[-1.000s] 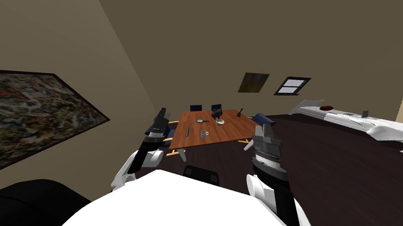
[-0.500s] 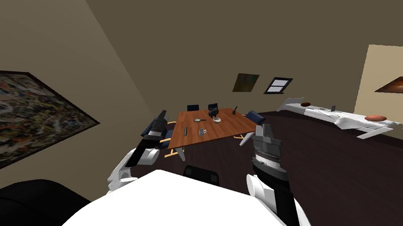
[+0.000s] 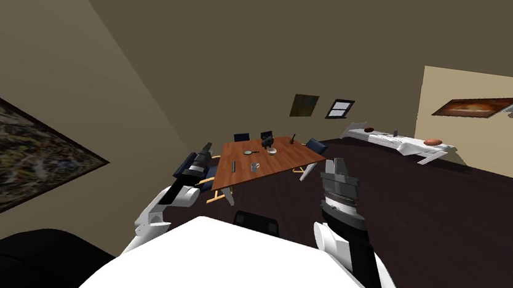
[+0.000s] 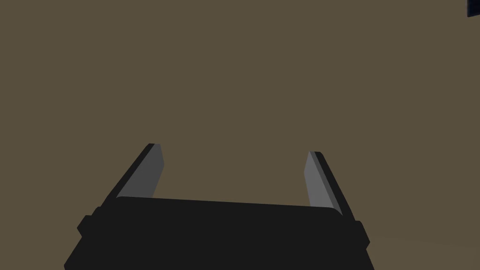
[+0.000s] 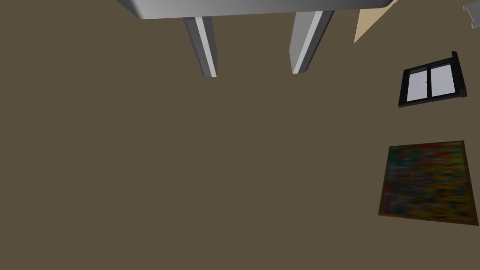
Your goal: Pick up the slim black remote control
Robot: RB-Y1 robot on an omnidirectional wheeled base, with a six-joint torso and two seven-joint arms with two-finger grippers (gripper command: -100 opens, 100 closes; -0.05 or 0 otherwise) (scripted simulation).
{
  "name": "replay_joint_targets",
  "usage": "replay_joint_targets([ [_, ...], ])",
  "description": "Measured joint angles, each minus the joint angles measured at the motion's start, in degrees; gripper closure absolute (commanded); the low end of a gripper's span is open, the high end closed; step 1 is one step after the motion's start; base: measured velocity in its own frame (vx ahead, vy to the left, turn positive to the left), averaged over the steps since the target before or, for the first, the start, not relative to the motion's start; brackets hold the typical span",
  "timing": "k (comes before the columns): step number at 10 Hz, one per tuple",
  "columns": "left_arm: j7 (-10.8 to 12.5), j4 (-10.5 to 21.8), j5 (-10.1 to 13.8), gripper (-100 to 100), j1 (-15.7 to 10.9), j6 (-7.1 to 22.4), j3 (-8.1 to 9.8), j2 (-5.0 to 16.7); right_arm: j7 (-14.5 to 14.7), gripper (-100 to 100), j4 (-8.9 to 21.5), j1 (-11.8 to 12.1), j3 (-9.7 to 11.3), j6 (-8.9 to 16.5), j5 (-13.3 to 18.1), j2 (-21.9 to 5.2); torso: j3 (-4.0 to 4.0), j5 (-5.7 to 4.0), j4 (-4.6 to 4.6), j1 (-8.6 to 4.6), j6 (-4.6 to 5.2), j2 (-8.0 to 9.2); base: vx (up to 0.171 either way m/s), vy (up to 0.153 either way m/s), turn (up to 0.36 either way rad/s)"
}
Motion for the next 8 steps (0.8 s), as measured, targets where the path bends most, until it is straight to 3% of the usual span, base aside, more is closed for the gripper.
replay_joint_targets([
  [8, -2.85, 8.91, 9.03, -100, -3.18, 10.46, 2.76, 7.18, 0.0, 0, 0.0, 0.01, 0.0, 0.0, 0.0, 0.0, -0.06, 0.0, -0.02, 0.01, 0.0, -0.11, -0.039, 0.014, -0.139],
])
